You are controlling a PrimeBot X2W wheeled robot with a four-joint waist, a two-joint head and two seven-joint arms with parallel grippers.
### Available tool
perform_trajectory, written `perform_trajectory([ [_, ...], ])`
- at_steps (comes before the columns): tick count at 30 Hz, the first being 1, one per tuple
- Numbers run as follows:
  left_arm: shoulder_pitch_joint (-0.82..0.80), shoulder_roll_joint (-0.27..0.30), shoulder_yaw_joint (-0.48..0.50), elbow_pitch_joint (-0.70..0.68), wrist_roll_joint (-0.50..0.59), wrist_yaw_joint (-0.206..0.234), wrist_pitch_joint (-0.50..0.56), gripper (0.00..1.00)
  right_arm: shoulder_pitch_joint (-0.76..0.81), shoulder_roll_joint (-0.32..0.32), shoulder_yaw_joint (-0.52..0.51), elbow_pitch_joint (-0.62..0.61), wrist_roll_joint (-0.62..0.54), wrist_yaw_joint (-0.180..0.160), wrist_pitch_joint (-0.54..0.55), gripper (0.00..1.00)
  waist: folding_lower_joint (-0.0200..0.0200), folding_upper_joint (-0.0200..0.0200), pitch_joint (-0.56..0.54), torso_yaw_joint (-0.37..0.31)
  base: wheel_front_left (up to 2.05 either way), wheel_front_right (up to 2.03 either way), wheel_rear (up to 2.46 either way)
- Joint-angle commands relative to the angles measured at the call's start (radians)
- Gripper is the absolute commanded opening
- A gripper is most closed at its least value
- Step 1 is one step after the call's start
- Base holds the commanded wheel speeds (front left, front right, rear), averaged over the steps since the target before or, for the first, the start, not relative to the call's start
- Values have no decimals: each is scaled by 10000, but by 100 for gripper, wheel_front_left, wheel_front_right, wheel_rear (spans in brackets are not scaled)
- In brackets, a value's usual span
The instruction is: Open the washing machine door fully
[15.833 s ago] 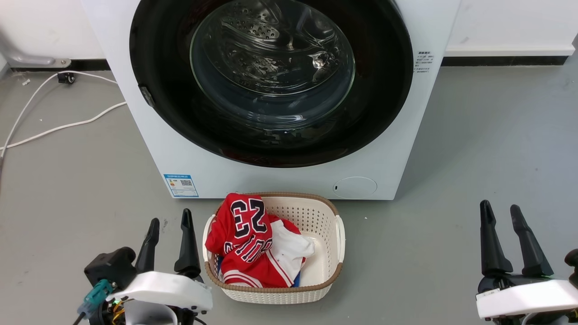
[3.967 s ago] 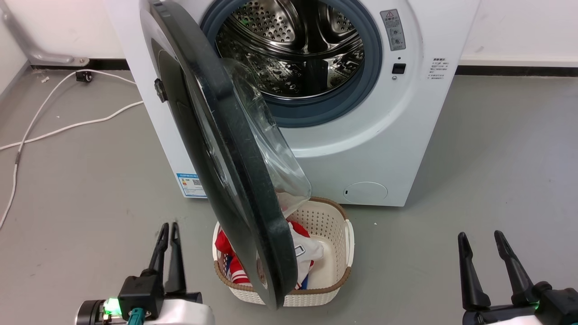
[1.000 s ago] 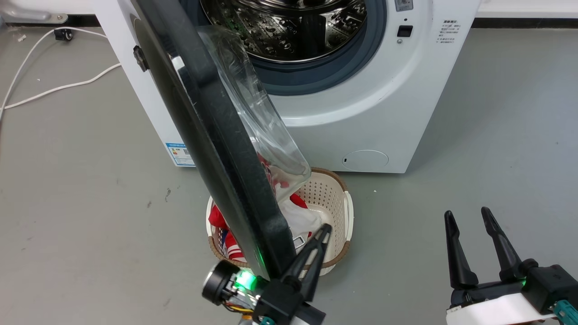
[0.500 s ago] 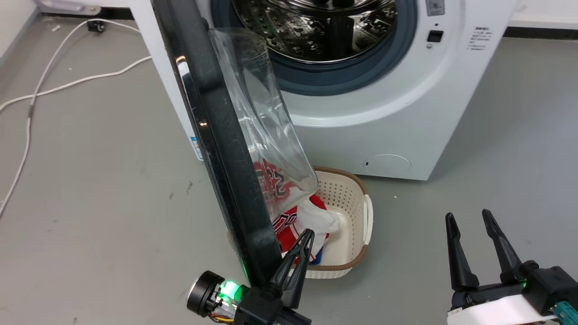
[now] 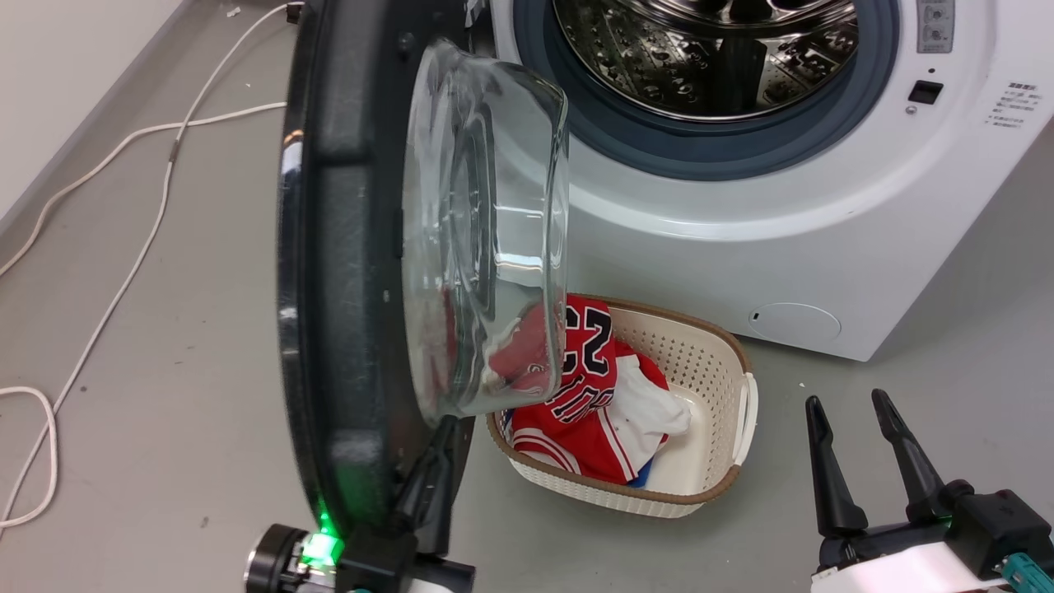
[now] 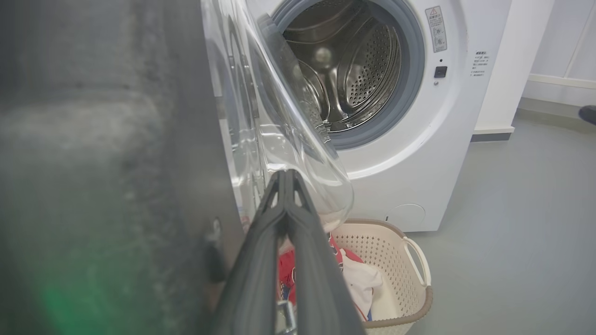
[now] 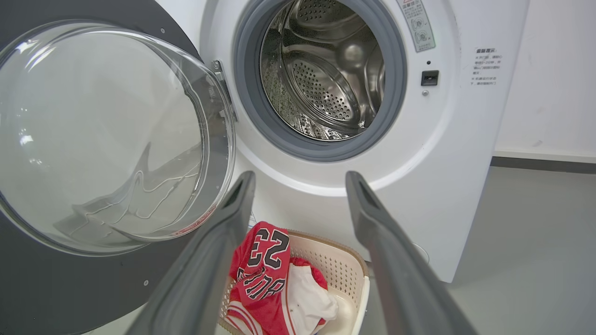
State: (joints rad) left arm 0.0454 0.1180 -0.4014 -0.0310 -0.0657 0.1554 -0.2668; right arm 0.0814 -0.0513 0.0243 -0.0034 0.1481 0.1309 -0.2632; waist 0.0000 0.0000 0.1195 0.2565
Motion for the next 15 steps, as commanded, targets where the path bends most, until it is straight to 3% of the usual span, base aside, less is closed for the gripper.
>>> perform_trajectory([
  [1, -9, 65, 227, -14, -42, 45, 40, 0, -75, 22, -7, 9, -20, -3, -21, 100, 0, 0, -8, 106, 0, 0, 0],
  [15, 370, 612, 3299, -124, -716, 359, 34, 0, -121, 22, 36, 19, -49, -3, -20, 100, 0, 0, 154, 167, 0, 0, 0],
])
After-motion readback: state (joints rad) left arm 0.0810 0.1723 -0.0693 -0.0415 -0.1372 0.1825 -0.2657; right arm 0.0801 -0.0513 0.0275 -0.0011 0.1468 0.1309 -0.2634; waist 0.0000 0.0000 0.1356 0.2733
